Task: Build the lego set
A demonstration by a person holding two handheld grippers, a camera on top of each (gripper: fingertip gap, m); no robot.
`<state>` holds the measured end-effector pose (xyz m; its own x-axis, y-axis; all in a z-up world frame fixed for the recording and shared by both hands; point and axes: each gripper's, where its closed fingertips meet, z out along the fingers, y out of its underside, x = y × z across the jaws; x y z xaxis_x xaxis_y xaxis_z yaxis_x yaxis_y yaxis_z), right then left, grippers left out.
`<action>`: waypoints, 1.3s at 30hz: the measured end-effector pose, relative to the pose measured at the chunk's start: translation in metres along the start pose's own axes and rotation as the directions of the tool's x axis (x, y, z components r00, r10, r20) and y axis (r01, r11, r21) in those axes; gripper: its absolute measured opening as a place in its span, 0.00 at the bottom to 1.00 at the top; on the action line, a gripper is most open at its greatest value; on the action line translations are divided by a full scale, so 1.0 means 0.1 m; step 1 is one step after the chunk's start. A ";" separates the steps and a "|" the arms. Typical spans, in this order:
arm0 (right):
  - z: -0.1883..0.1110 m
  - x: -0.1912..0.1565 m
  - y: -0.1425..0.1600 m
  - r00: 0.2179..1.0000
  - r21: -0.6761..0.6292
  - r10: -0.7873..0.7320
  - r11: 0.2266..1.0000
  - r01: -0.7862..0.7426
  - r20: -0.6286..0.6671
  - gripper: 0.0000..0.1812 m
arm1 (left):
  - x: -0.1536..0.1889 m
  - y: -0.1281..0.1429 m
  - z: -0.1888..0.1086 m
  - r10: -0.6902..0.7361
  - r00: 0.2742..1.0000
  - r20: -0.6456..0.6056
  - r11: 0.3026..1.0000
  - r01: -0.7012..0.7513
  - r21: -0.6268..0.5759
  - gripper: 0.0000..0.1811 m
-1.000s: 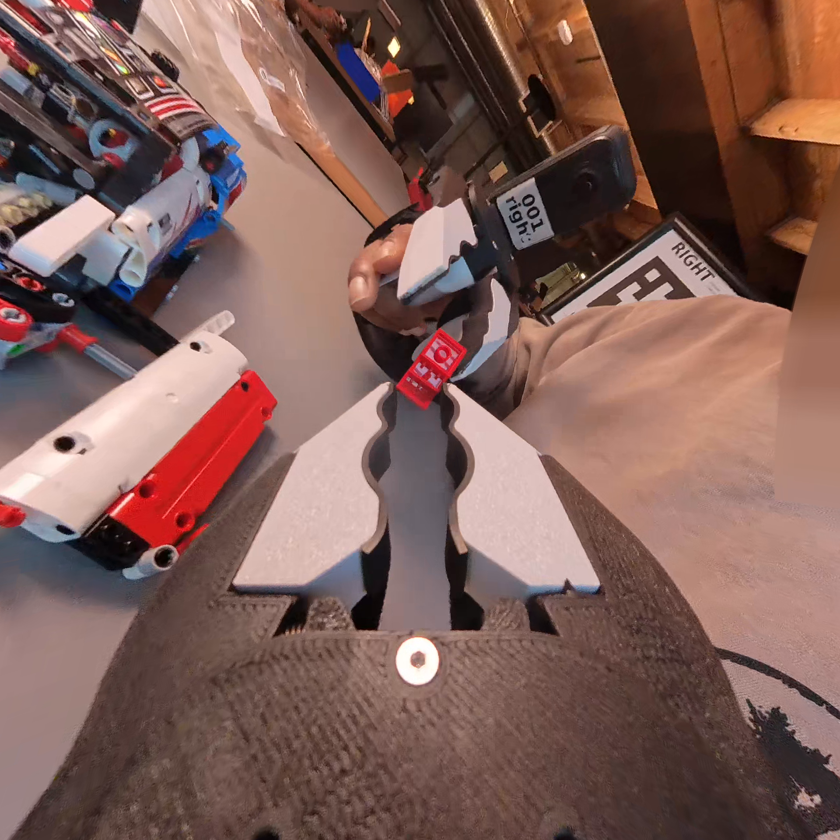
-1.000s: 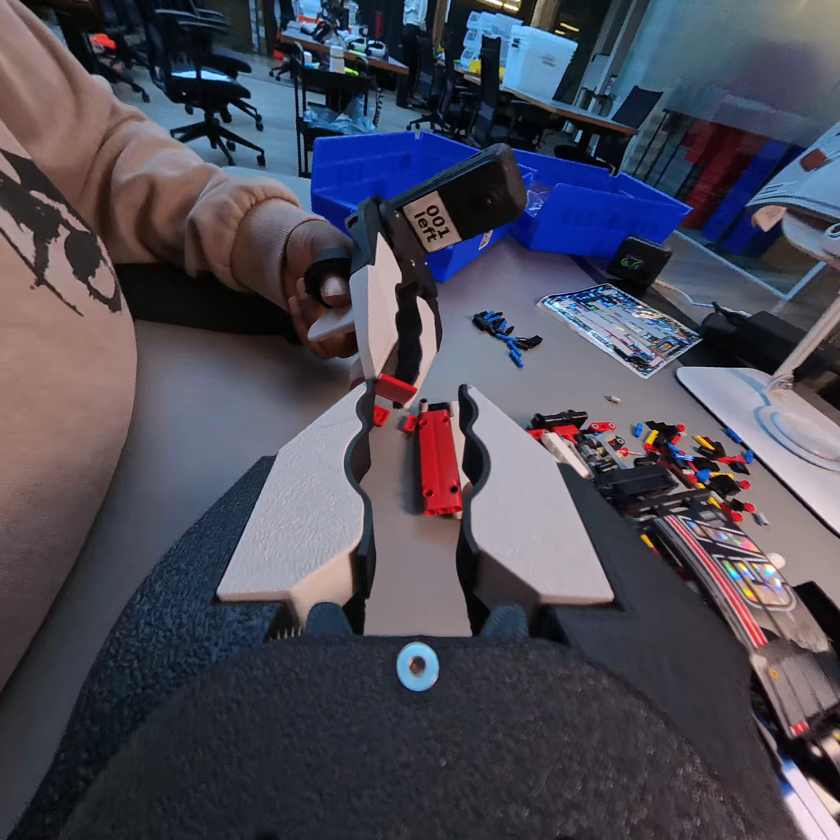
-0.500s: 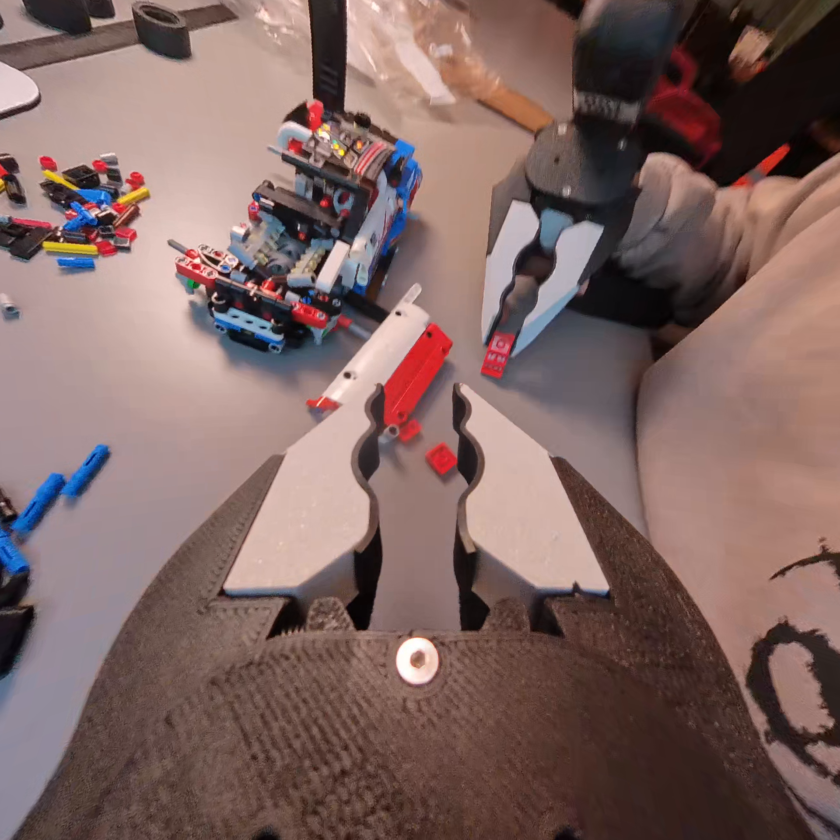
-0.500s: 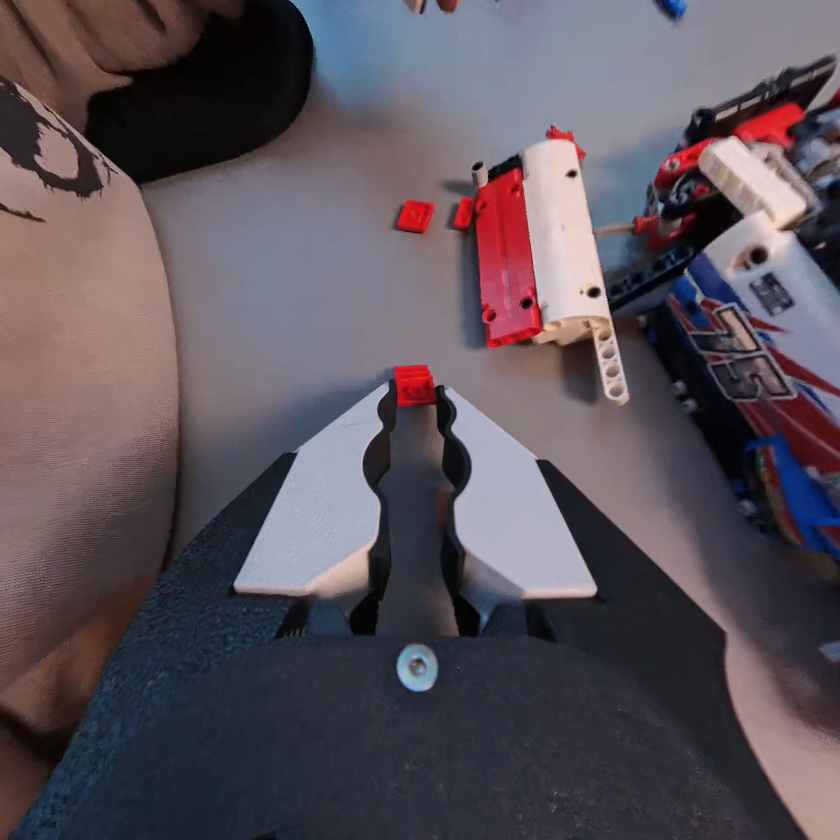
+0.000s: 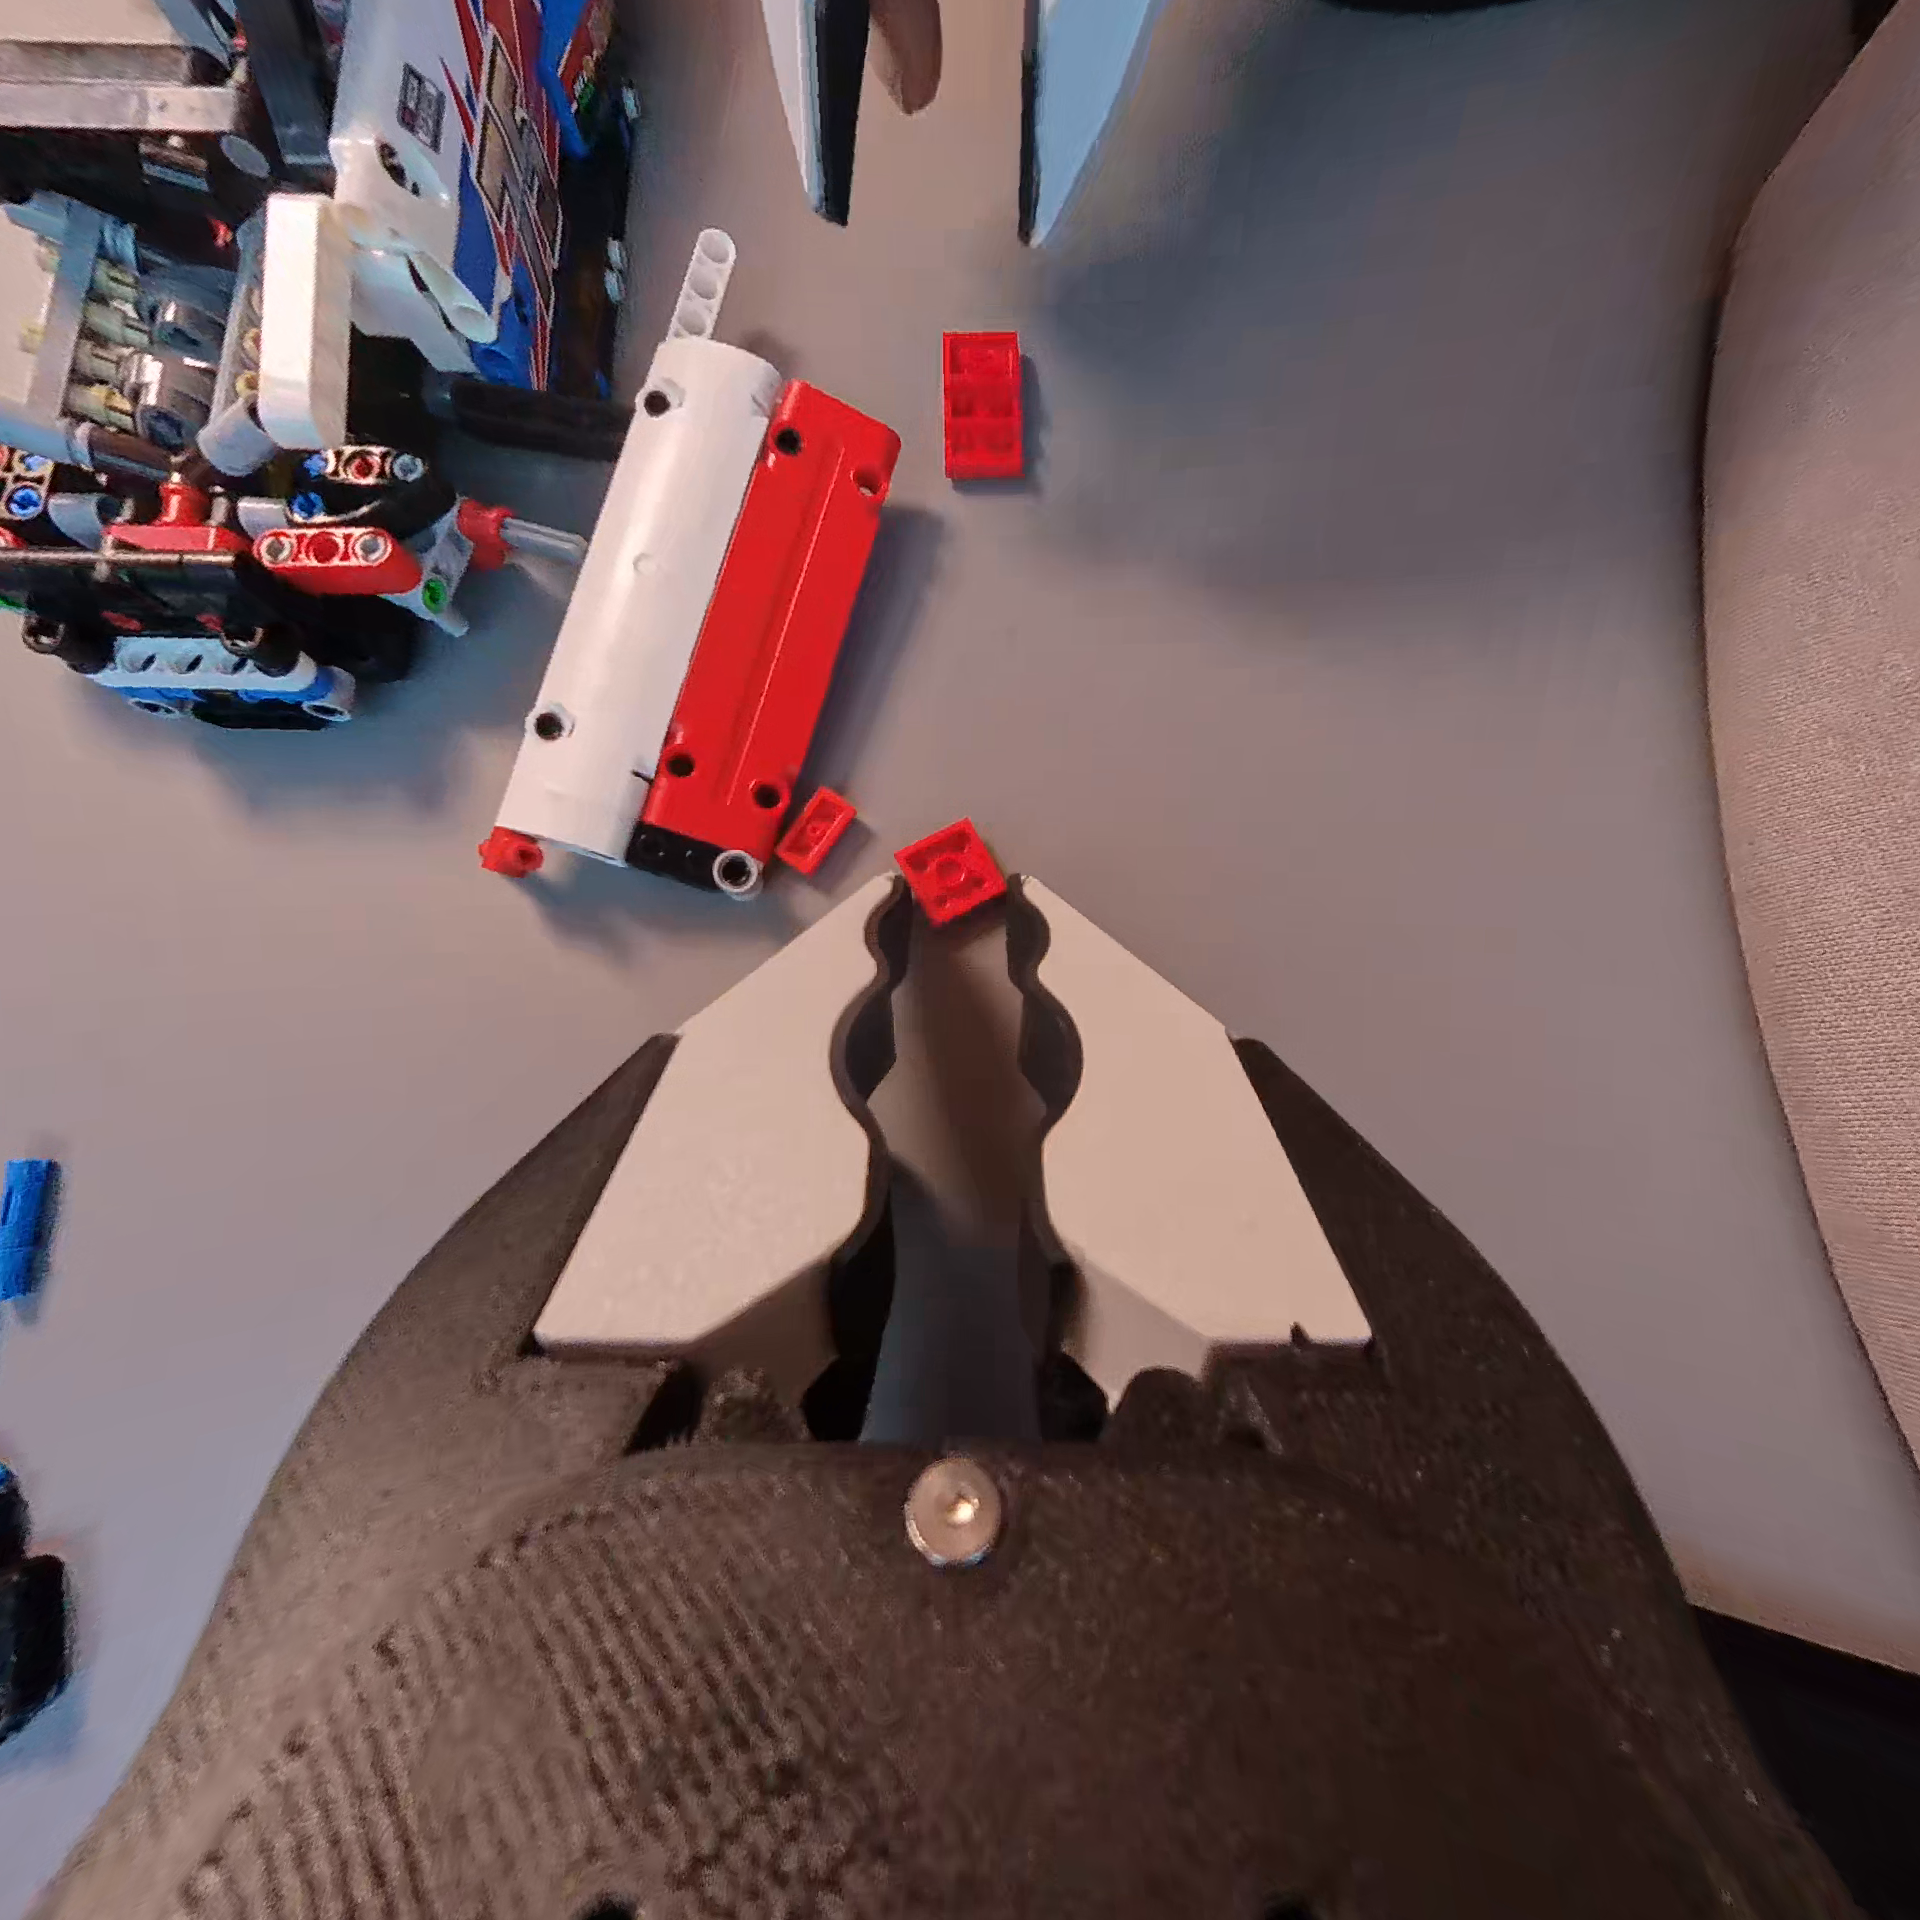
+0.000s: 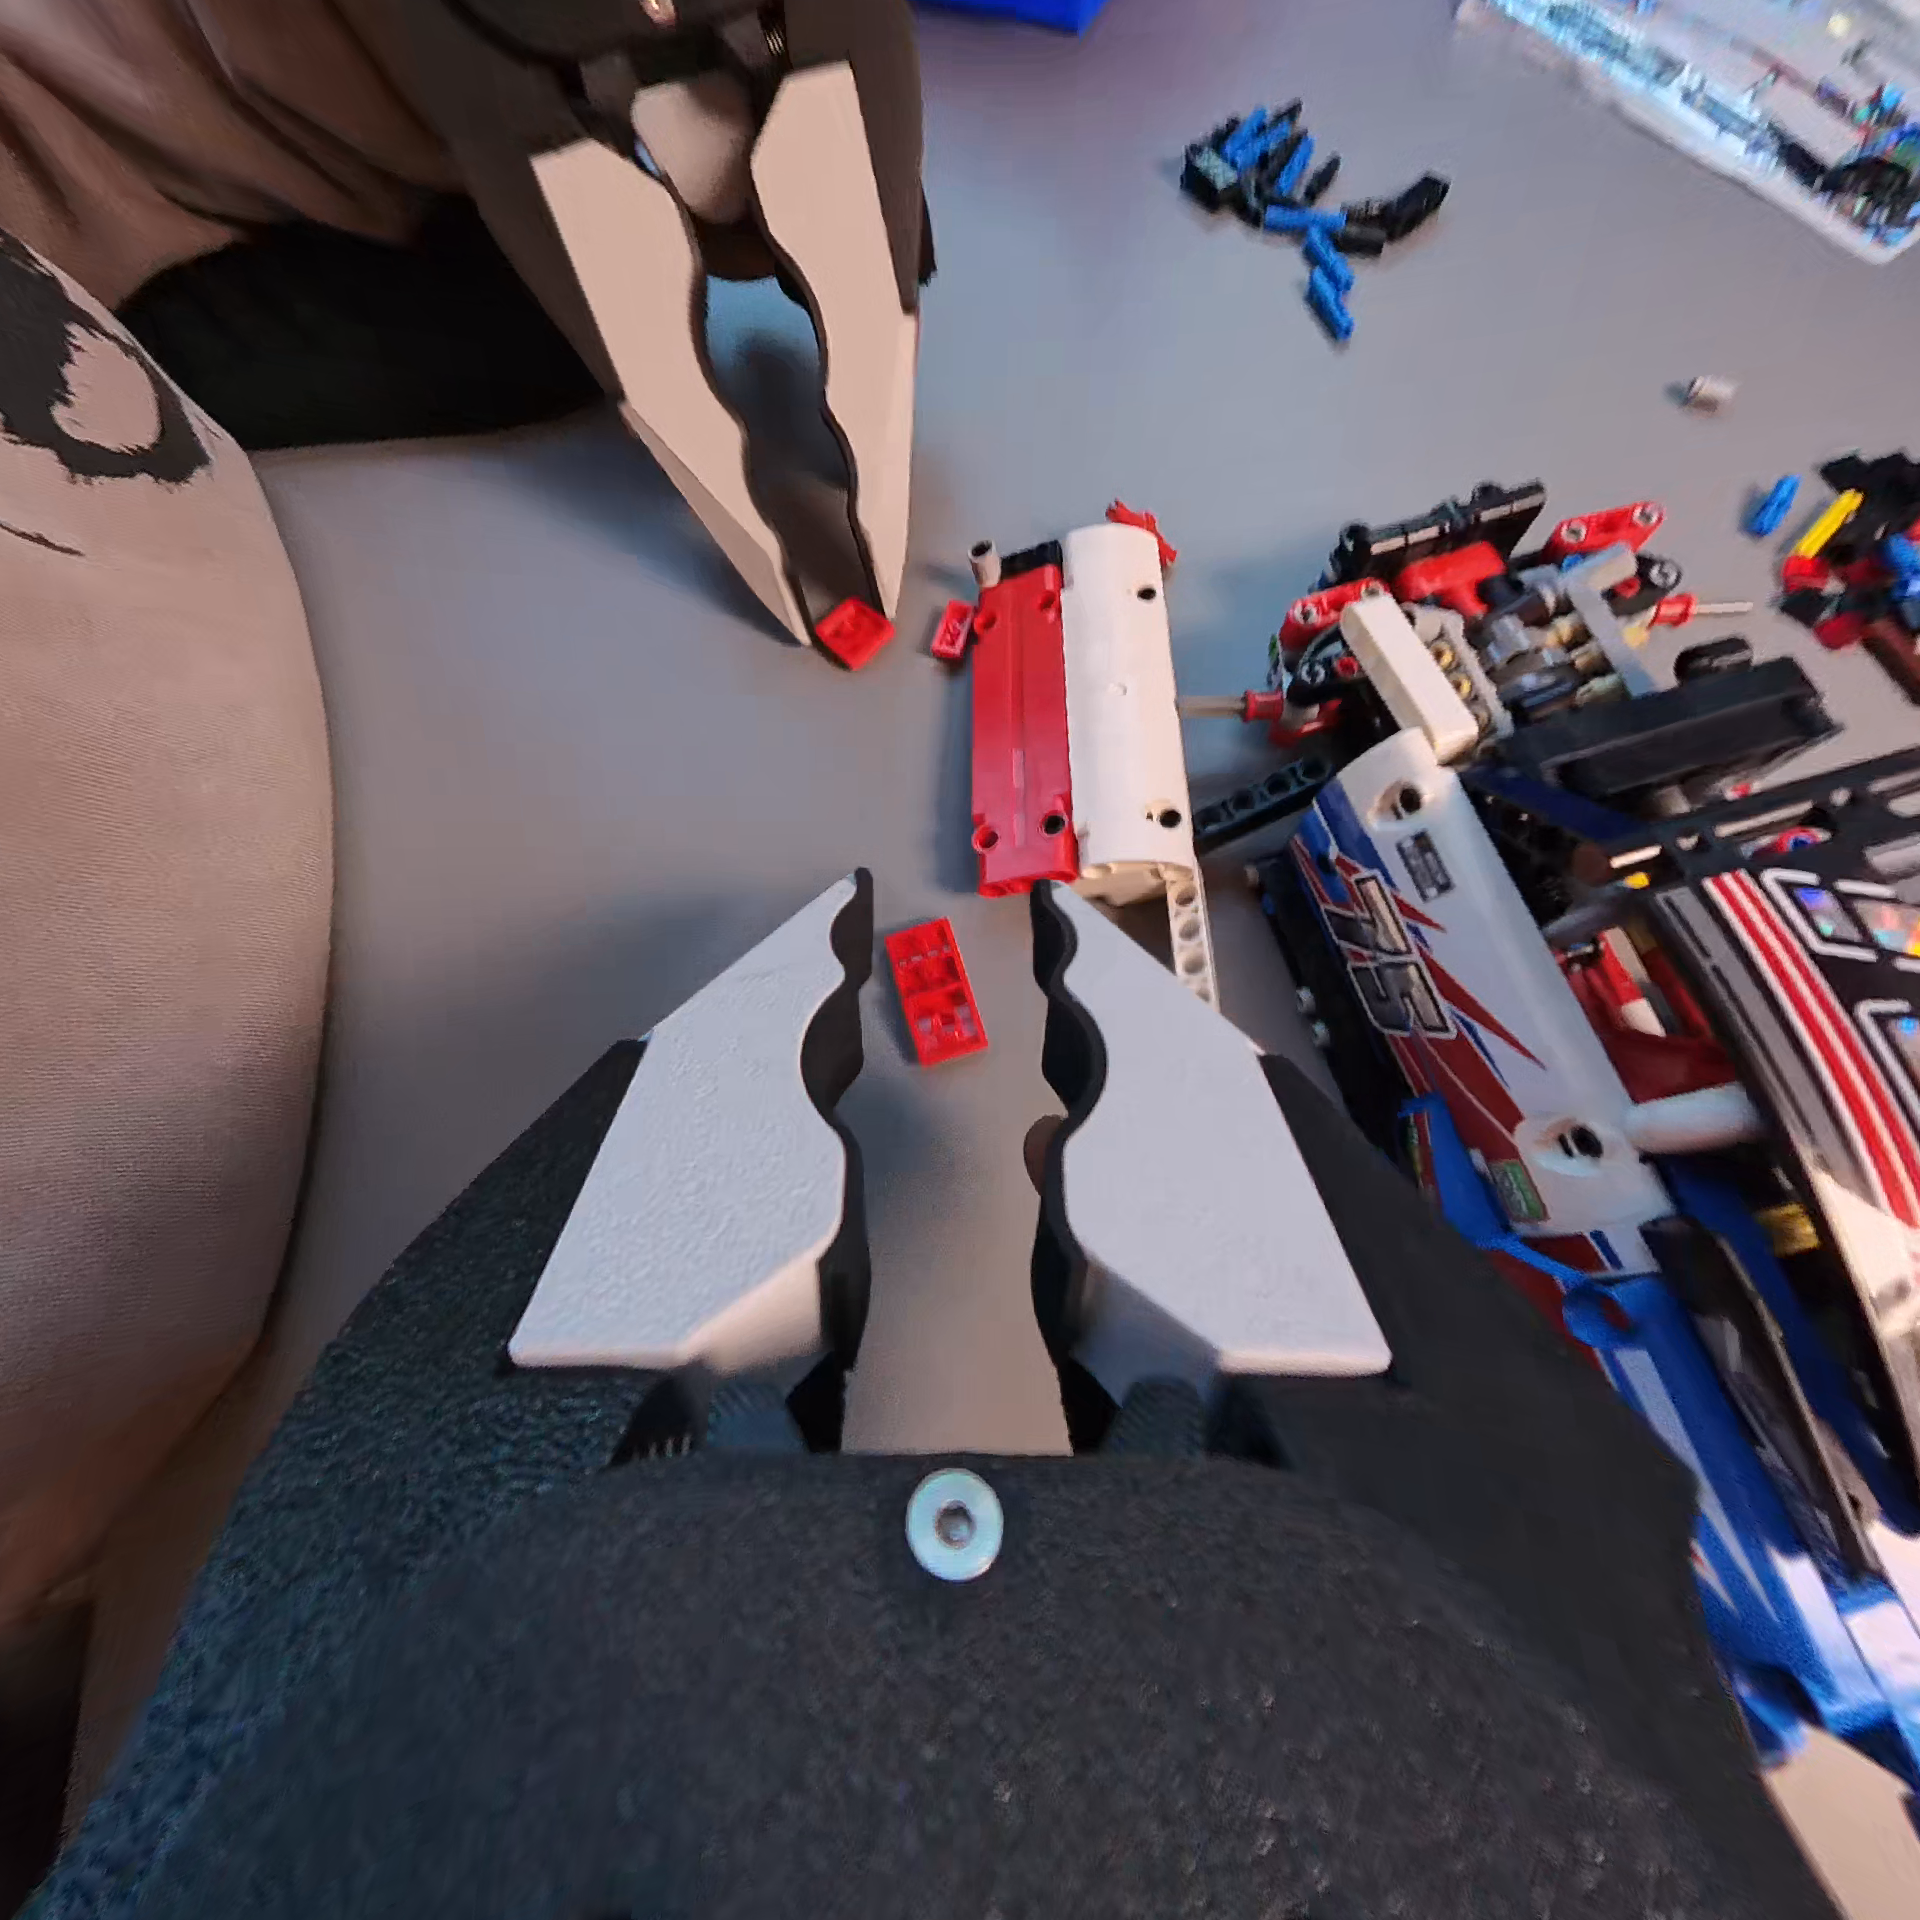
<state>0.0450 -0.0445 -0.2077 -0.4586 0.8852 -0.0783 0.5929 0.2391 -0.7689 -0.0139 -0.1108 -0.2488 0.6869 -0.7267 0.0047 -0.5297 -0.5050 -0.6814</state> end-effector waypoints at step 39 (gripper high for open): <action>0.28 -0.51 -0.21 0.817 -0.040 0.414 0.899 -0.436 0.402 0.08 | 0.36 -0.30 0.14 0.148 0.988 -0.046 0.984 -0.142 0.112 0.08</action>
<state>0.0374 -0.1060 -0.2053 -0.3952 0.6615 -0.6374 0.7598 -0.1547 -0.6315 0.0332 -0.1151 -0.2382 0.5773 -0.8142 -0.0623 -0.5628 -0.3415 -0.7528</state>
